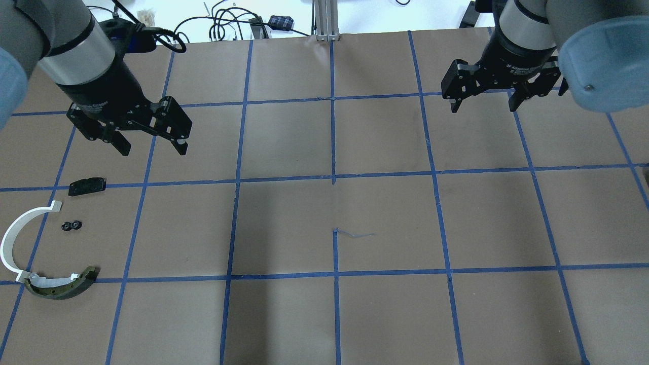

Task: Place bearing gear from tray to pile

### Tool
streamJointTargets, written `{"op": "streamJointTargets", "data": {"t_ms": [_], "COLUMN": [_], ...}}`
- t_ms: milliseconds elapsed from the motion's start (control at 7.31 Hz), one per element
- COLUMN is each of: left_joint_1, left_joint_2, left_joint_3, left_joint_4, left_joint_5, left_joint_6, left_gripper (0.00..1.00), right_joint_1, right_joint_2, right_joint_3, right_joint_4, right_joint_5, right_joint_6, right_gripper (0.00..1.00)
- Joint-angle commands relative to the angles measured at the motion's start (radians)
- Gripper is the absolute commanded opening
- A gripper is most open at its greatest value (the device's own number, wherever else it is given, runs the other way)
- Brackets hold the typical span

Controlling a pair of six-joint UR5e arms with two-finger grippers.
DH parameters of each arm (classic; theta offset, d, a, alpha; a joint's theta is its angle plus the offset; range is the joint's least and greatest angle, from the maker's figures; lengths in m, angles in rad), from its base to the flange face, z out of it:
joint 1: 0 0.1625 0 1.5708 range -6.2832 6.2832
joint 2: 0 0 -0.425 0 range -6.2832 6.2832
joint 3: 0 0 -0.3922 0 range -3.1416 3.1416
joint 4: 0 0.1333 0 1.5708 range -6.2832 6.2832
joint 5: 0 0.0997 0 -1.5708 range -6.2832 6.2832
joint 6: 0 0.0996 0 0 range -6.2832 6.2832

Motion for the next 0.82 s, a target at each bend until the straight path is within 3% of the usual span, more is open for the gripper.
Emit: {"op": "streamJointTargets", "data": {"t_ms": [0, 684], "left_joint_1": [-0.003, -0.005], "left_joint_2": [0.008, 0.005], "left_joint_3": [-0.032, -0.032], "left_joint_4": [0.018, 0.033], "left_joint_5": [0.003, 0.002], "left_joint_6": [-0.010, -0.010], "left_gripper": [1.00, 1.00], "right_joint_1": [0.000, 0.002], "right_joint_2": [0.000, -0.002], "right_joint_3": [0.001, 0.002], "right_joint_4": [0.000, 0.002], "right_joint_5": [0.001, 0.001], "right_joint_6": [0.000, 0.000], "right_gripper": [1.00, 1.00]}}
